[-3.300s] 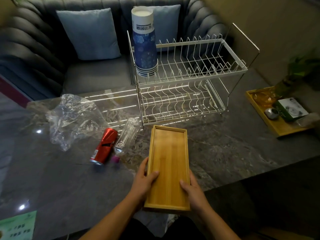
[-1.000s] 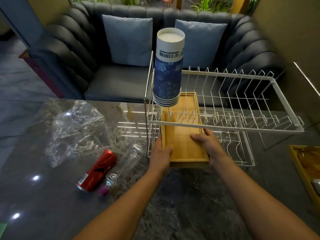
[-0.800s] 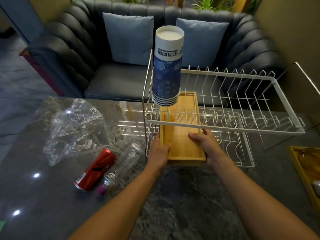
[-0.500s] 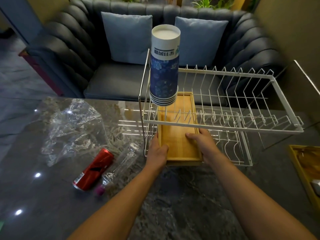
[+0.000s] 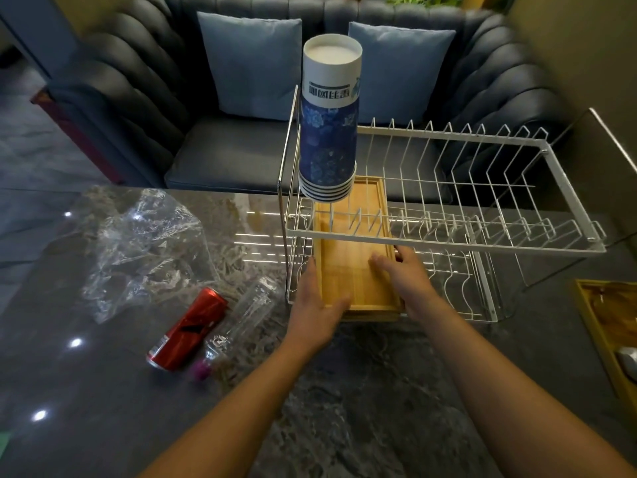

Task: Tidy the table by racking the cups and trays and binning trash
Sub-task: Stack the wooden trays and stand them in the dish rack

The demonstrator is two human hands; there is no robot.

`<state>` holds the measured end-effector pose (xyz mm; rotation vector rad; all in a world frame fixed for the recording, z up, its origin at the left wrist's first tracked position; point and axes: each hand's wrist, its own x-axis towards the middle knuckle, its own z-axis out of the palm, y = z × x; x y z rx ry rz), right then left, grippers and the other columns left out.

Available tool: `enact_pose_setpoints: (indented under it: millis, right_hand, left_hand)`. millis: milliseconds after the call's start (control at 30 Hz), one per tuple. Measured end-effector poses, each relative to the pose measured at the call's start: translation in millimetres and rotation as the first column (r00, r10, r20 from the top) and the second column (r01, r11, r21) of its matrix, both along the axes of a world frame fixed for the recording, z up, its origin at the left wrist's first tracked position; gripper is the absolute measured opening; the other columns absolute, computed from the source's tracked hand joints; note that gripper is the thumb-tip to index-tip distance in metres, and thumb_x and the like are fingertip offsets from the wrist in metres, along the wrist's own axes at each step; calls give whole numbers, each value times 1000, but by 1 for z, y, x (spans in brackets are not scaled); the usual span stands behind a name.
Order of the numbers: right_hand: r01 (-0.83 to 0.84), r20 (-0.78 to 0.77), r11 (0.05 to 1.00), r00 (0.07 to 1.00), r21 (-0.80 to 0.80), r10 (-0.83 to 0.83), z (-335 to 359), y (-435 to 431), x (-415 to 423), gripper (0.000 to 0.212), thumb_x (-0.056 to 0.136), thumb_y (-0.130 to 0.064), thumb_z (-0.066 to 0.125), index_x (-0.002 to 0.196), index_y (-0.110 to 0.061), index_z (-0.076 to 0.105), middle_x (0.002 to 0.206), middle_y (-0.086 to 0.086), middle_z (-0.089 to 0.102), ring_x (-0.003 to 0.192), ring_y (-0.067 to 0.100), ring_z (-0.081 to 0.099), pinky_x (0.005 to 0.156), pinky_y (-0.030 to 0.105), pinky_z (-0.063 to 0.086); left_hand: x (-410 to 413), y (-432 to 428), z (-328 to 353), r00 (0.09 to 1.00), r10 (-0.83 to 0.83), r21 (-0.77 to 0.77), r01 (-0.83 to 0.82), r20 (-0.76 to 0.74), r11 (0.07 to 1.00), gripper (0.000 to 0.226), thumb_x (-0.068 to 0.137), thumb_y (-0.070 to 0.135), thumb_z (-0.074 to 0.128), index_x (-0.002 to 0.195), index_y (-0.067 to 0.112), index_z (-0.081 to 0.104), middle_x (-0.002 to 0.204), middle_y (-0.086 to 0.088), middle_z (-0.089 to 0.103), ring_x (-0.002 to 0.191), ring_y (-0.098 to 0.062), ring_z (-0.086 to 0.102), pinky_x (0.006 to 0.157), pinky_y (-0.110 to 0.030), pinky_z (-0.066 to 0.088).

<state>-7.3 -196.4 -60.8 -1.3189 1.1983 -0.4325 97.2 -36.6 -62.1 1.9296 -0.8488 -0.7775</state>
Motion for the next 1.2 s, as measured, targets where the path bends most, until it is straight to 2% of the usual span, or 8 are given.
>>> enact_pose_setpoints:
  millis: [67,167,267,367,433,667,1067,1200]
  right_hand:
    - [-23,5,999,1000,-47,24,-4,6,-5,16,94,-30,60,110,-31,57,107,-7,61,96,15,58,75,36,49]
    - [-31,18,996,999,-86,33,-7,13,-6,34,98,-24,55,131,-30,52,105,-18,56,97,8,55,80,35,47]
    - [16,45,996,999,-89,-12,-7,15,-3,38,98,-18,54,135,-26,52,105,-18,58,96,6,56,78,32,47]
    - [56,73,996,996,-73,-51,-7,17,-2,38,97,-16,56,134,-24,53,107,-13,61,99,10,58,80,33,48]
    - [52,83,996,996,-78,-45,-5,18,-1,33,97,-15,56,128,-27,56,105,-12,62,98,11,59,79,34,49]
    - [116,131,990,986,-76,-105,-10,20,9,29,95,-11,58,118,-28,59,104,-4,66,92,11,62,70,28,48]
    - [74,84,993,994,-97,-66,-14,20,11,37,96,-18,57,130,-30,52,104,-17,60,96,6,57,87,39,49]
    - [31,54,993,998,-112,-25,-14,20,10,41,97,-20,56,137,-27,49,118,-6,61,110,19,57,97,44,47]
  left_hand:
    - [-1,4,-3,998,-42,11,41,56,999,110,75,49,78,155,27,5,155,-1,29,136,-19,35,111,-42,37]
    - [3,7,-6,989,-97,-2,98,110,995,123,66,46,85,155,28,2,155,2,28,138,-16,32,112,-41,35]
    - [6,6,-7,985,-108,-17,112,136,994,122,67,38,87,155,31,2,152,2,31,136,-13,35,109,-42,39]
    - [8,6,-6,984,-115,-22,119,139,993,120,68,34,87,154,33,2,151,3,32,131,-5,34,103,-32,37]
    - [10,6,-5,983,-122,-27,127,135,992,117,68,33,86,154,31,6,148,3,36,130,-9,40,102,-31,38]
    - [25,1,5,978,-170,-31,175,122,984,106,68,21,85,152,23,19,145,-1,42,132,-18,44,108,-48,42]
    - [28,2,6,983,-139,-2,140,119,990,111,68,20,85,153,26,15,146,-1,42,134,-19,43,109,-50,41]
    - [26,3,5,984,-127,-3,129,127,992,111,68,20,85,154,26,14,146,-1,41,134,-18,42,110,-49,40]
